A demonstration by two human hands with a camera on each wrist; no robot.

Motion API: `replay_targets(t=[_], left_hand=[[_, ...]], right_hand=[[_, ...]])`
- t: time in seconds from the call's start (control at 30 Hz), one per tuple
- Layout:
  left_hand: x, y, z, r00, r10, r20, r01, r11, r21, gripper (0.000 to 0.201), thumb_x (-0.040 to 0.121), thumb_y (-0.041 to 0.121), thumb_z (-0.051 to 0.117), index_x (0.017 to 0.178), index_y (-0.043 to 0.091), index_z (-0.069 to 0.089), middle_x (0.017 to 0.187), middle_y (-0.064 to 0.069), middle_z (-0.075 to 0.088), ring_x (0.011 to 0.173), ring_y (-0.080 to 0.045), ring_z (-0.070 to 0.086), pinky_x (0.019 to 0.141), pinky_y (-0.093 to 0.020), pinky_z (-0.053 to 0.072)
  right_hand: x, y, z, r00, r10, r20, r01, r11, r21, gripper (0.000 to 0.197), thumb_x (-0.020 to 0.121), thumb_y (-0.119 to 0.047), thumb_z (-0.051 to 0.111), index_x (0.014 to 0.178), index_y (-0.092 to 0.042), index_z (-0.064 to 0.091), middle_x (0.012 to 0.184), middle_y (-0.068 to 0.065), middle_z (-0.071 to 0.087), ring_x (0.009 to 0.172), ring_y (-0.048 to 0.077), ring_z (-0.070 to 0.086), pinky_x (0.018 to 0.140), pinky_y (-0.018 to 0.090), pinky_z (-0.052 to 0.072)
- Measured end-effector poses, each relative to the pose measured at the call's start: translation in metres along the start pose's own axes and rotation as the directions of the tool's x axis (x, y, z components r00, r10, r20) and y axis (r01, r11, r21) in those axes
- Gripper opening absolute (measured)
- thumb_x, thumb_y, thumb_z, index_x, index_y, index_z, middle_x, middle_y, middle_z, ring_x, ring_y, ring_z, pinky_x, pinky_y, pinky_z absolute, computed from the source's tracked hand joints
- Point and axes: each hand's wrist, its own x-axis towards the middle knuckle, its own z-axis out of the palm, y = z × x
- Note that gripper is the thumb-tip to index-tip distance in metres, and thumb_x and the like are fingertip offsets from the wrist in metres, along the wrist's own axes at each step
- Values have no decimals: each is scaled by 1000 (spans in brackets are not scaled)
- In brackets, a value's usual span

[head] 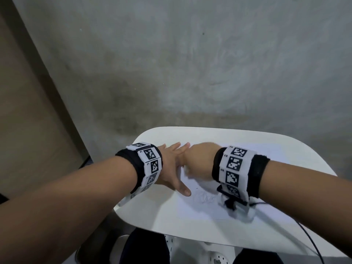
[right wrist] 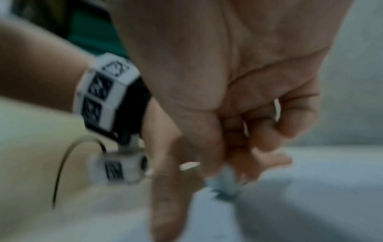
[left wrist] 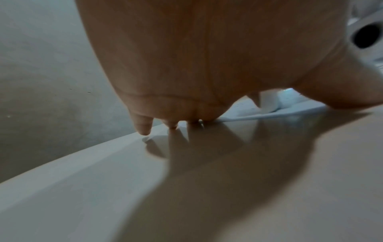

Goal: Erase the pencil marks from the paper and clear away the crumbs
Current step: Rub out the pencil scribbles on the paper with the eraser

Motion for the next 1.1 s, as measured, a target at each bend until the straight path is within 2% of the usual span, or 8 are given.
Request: replay_targets(t=[0.13, 0.27, 0.57, 0.7, 0.77, 0.83, 0.87, 1.1], left_hand=[[2, -2, 0, 1000, 6, 19, -7, 999, 34, 134, 63, 87, 59, 152, 31, -25, 160, 11, -26, 149, -16, -20, 121, -49, -5], [-5, 6, -5, 999, -22, 28, 23, 1000, -3, 124, 69, 77, 66, 154, 36, -15, 160, 10, -24, 149, -16, -19, 119, -46, -7], [-3, 5, -5, 1000, 1, 15, -1, 1000, -4, 127, 67, 79, 66, 153, 37, -18, 161, 9, -24, 148, -16, -20, 120, -48, -6], [2, 0, -2, 1000, -5, 30, 5, 1000, 22, 133, 65, 83, 62, 152, 32, -24, 160, 9, -27, 149, -17, -21, 120, -51, -4], [0, 3, -2, 1000, 1, 18, -1, 1000, 0, 131, 66, 80, 66, 153, 36, -21, 160, 10, -26, 149, -15, -20, 121, -50, -4], [-1, 3, -3, 1000, 4, 12, -4, 1000, 3, 130, 66, 79, 66, 154, 33, -19, 160, 9, -26, 149, -15, -20, 121, -50, -3], [-1, 2, -4, 1000, 0, 21, 0, 1000, 16, 131, 66, 80, 65, 153, 31, -21, 160, 9, -27, 149, -16, -20, 121, -50, -3], [-3, 6, -4, 1000, -17, 25, 17, 1000, 13, 132, 68, 77, 66, 154, 26, -21, 160, 8, -28, 149, -15, -21, 121, -50, -1]], right_hand=[[5, 12, -8, 993, 96, -65, -95, 995, 14, 31, 91, -28, 55, 119, -16, 63, 104, 1, 65, 90, 23, 59, 77, 30, 44], [-1, -6, -1, 1000, -8, -18, 6, 996, -84, 29, 92, -26, 58, 120, -19, 62, 122, -3, 63, 108, 20, 58, 84, 32, 43], [-1, 5, 2, 998, -16, -64, 15, 1000, -13, 27, 94, -25, 51, 116, -14, 62, 91, 2, 54, 82, 22, 50, 63, 22, 38], [3, 24, -1, 990, 128, -60, -129, 992, -8, 27, 95, -24, 49, 113, -11, 64, 103, 8, 63, 95, 24, 60, 65, 29, 44], [0, 6, 8, 999, 34, -9, -34, 999, 3, 23, 96, -22, 53, 113, -10, 61, 103, 9, 63, 92, 19, 61, 94, 37, 40], [-5, 1, 11, 1000, 1, -30, -2, 1000, -9, 14, 91, -27, 57, 96, -15, 63, 75, -3, 56, 69, 14, 55, 53, 20, 28], [-4, 9, 6, 998, 43, -50, -42, 999, 7, 17, 90, -29, 55, 95, -15, 64, 72, -5, 55, 71, 17, 57, 64, 25, 43], [-19, -4, 10, 999, -22, -43, 20, 999, -46, 32, 96, -25, 50, 125, -13, 58, 109, 7, 60, 92, 26, 54, 60, 24, 34]])
